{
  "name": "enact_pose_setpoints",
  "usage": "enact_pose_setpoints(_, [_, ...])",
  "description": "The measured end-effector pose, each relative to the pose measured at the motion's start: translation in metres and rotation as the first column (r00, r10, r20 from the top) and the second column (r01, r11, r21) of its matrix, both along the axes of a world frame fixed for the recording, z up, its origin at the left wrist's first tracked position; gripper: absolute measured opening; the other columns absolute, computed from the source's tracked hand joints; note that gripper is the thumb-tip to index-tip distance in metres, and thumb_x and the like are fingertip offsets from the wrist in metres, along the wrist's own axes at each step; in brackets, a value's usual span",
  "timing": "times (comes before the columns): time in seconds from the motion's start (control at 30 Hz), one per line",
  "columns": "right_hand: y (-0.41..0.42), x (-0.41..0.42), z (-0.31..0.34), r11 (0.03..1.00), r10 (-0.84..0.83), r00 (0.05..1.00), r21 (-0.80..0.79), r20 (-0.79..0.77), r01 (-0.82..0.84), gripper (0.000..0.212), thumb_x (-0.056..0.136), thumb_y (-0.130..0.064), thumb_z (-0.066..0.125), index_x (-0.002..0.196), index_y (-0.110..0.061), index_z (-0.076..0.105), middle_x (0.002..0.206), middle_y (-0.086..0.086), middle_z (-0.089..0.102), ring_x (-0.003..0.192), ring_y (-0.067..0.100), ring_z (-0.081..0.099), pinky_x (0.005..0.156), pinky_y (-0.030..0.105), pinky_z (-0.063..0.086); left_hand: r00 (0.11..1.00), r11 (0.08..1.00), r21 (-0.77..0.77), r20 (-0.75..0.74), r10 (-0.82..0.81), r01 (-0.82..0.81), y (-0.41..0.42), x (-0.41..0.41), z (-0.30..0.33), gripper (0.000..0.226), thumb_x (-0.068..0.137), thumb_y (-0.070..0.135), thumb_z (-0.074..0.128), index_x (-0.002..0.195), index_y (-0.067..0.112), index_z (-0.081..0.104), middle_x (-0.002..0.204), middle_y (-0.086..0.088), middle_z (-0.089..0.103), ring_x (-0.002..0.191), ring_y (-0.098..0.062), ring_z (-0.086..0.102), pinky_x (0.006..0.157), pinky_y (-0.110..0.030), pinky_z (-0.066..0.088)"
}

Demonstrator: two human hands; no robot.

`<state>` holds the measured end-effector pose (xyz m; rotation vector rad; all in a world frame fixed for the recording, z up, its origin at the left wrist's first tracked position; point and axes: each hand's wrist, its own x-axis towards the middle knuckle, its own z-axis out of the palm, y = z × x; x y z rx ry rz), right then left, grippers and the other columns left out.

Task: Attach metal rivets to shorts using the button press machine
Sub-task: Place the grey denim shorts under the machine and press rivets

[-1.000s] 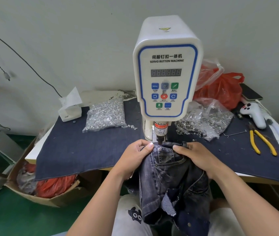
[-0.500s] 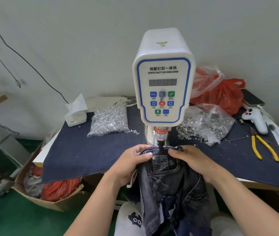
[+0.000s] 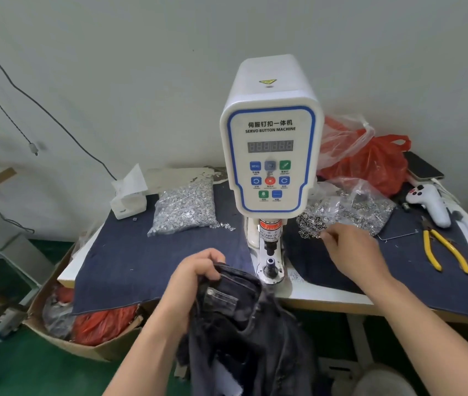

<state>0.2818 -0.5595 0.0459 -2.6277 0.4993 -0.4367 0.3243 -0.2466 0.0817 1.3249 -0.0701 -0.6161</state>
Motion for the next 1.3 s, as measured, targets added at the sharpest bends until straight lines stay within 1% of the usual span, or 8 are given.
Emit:
enact_pose_setpoints(0.07, [-0.003,0.01,-0.013,0.983,-0.096,0.993,-0.165,-0.073,0.083,0.018,0.101,-0.029,0.058,0.099,-0.019,0.072,0.093,0.006,0.065,0.093,0.036,0.065,0.064,0.036,0.043,0.99,0.963,0.243,0.105,0.093,-0.116,0.004,0.02,0.011,0.018,0.078,0.033,0.057,0.069,0.02,0.064,0.066,-0.009,0.059,0.051,-0.021,0.052,0.053,-0.027,0.042])
enact_pose_setpoints(0.13, [-0.001,0.015,-0.028,0.97,-0.145,0.979,-0.215,-0.141,0.113,0.023,0.099,-0.037,0.062,0.108,-0.018,0.071,0.106,0.008,0.062,0.101,0.035,0.063,0.07,0.039,0.048,0.956,0.795,0.559,0.283,0.083,-0.234,0.004,0.052,0.014,0.037,0.095,0.037,0.05,0.067,0.019,0.066,0.067,-0.001,0.066,0.059,-0.017,0.057,0.059,-0.03,0.041])
enact_pose_setpoints(0.2, [0.001,0.018,-0.039,0.966,-0.17,0.976,-0.219,-0.135,0.138,0.028,0.098,-0.04,0.062,0.111,-0.018,0.071,0.111,0.008,0.06,0.104,0.034,0.062,0.074,0.041,0.051,0.901,0.633,0.693,0.434,0.015,-0.345,0.001,0.082,0.004,0.029,0.099,0.027,0.05,0.074,0.019,0.063,0.072,0.004,0.065,0.07,-0.017,0.058,0.062,-0.03,0.041])
enact_pose_setpoints(0.37, [0.002,0.016,-0.052,0.966,-0.186,0.983,-0.181,0.005,0.184,0.016,0.098,-0.03,0.061,0.103,-0.02,0.073,0.103,0.004,0.063,0.097,0.032,0.063,0.07,0.04,0.052,0.856,0.425,0.79,0.513,-0.064,-0.441,-0.025,0.126,-0.034,0.011,0.094,0.025,0.06,0.091,0.017,0.067,0.086,0.0,0.069,0.083,-0.026,0.064,0.069,-0.033,0.045])
enact_pose_setpoints(0.6, [0.006,0.005,-0.052,0.979,-0.186,0.981,-0.082,0.05,0.189,0.019,0.086,-0.028,0.068,0.092,-0.01,0.066,0.095,0.005,0.06,0.095,0.03,0.056,0.077,0.042,0.05,0.846,0.28,0.822,0.53,-0.055,-0.496,-0.05,0.142,-0.066,0.026,0.098,0.046,0.063,0.105,0.021,0.062,0.111,-0.012,0.071,0.104,-0.039,0.068,0.077,-0.04,0.05])
enact_pose_setpoints(0.93, [0.003,0.006,-0.057,0.983,-0.165,0.983,-0.066,0.081,0.17,0.009,0.094,-0.014,0.065,0.085,-0.013,0.065,0.085,0.001,0.059,0.087,0.025,0.056,0.077,0.038,0.047,0.811,0.269,0.775,0.584,0.042,-0.572,-0.057,0.14,-0.075,0.017,0.103,0.034,0.057,0.108,0.033,0.074,0.108,-0.01,0.074,0.1,-0.04,0.069,0.074,-0.039,0.045])
enact_pose_setpoints(1.17, [0.0,0.007,-0.056,0.975,-0.222,0.954,0.038,0.202,0.219,0.007,0.097,-0.017,0.065,0.091,-0.015,0.065,0.084,-0.001,0.065,0.084,0.025,0.061,0.072,0.036,0.047,0.798,0.43,0.688,0.585,0.147,-0.584,-0.051,0.132,-0.069,0.022,0.102,0.026,0.058,0.11,0.03,0.078,0.108,-0.006,0.077,0.103,-0.037,0.068,0.078,-0.039,0.049])
enact_pose_setpoints(1.3, [-0.003,0.007,-0.055,0.959,-0.271,0.928,0.16,0.257,0.235,0.003,0.093,-0.015,0.071,0.091,-0.015,0.071,0.082,0.0,0.072,0.081,0.028,0.066,0.071,0.03,0.039,0.791,0.555,0.594,0.573,0.217,-0.582,-0.039,0.122,-0.059,0.02,0.097,0.021,0.063,0.108,0.027,0.079,0.102,0.005,0.077,0.103,-0.024,0.069,0.082,-0.032,0.048])
